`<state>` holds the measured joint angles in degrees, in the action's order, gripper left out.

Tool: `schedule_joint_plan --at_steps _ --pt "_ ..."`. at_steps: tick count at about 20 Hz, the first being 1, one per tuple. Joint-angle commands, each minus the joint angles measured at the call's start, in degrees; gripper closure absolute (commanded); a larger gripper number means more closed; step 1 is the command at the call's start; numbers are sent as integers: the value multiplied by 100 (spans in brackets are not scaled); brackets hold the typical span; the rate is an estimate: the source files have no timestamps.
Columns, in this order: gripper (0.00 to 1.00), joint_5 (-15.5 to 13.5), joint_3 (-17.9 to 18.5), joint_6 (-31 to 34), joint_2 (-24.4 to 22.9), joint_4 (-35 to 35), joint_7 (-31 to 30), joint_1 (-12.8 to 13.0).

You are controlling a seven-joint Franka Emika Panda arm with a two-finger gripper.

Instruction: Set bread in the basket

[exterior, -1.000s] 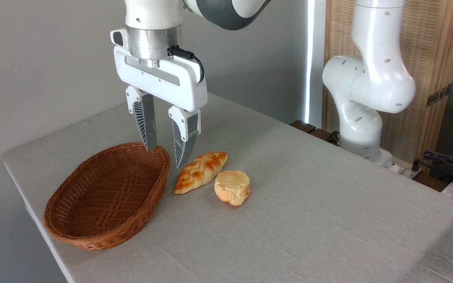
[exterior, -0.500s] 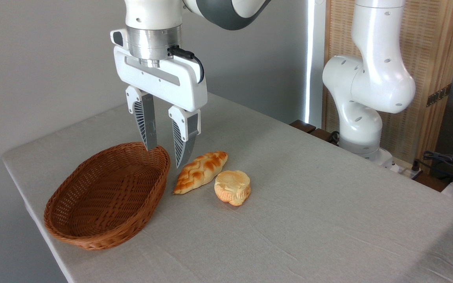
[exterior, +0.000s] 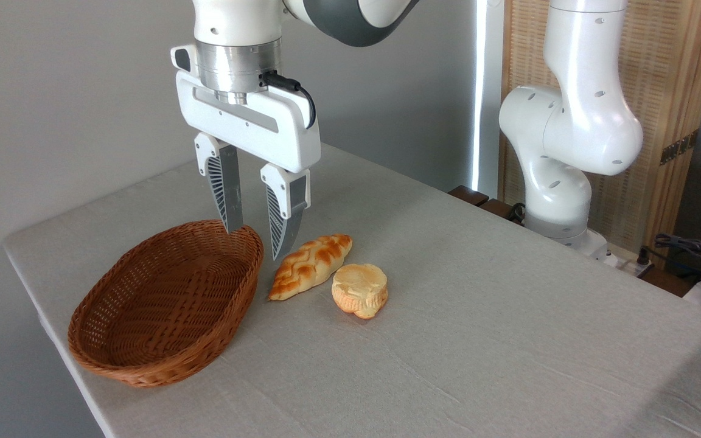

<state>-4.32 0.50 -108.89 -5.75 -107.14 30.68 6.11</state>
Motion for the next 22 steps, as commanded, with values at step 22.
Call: schedule_joint_plan --at_steps 22 --pt "0 37 38 -79 -445 -1327 544 48"
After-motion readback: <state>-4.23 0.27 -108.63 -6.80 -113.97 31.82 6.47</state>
